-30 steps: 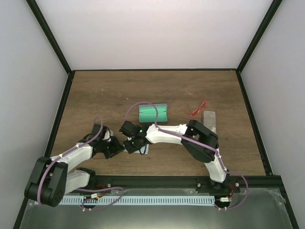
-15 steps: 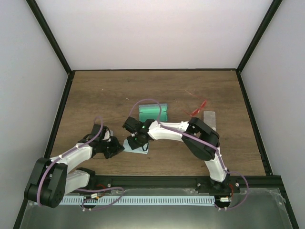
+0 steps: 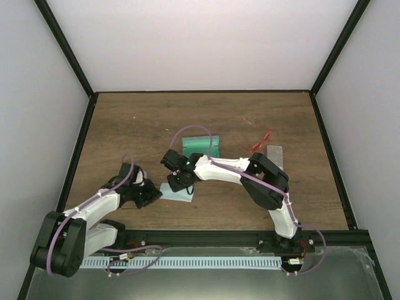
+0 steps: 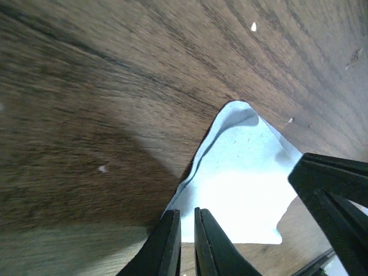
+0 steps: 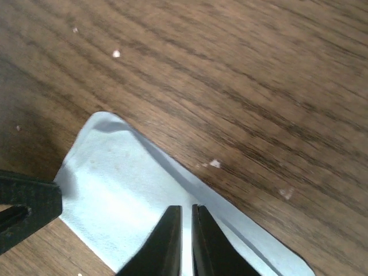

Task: Organize the sunglasses
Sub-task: Pick up the glasses cleaning cloth from the center of the board.

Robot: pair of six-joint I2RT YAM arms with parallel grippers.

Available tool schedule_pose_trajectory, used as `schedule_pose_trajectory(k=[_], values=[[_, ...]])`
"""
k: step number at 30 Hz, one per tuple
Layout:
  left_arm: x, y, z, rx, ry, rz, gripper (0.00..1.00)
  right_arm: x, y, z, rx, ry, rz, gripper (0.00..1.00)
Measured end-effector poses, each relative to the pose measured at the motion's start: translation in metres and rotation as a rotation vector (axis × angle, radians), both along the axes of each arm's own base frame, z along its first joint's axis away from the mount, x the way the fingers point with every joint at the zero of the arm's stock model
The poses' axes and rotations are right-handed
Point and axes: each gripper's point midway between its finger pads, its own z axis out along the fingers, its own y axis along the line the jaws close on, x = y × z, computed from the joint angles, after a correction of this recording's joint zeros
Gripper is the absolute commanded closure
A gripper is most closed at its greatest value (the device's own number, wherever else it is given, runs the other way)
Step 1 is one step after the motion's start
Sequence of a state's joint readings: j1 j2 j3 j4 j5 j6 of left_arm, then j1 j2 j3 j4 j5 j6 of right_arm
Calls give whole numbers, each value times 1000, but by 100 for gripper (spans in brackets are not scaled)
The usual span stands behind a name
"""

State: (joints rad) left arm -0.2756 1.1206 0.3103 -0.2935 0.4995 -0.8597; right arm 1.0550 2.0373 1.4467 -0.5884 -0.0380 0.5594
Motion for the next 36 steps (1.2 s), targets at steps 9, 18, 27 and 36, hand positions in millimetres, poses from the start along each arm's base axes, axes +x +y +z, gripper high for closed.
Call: schedule_pose_trajectory(k=[9,18,27,36], values=[[16,3,32,37,-87,-13,37,-5,-36,28,12,-28,-152,81],[38,11,48,159,-145,-48,55,-24,-64,14,-5,61,-287,57],[22,16,29,288,-93,-111,54,-30,-63,12,11,116,-342,51],[14,20,21,308,-72,-106,54,-40,-56,-7,6,195,-336,55]])
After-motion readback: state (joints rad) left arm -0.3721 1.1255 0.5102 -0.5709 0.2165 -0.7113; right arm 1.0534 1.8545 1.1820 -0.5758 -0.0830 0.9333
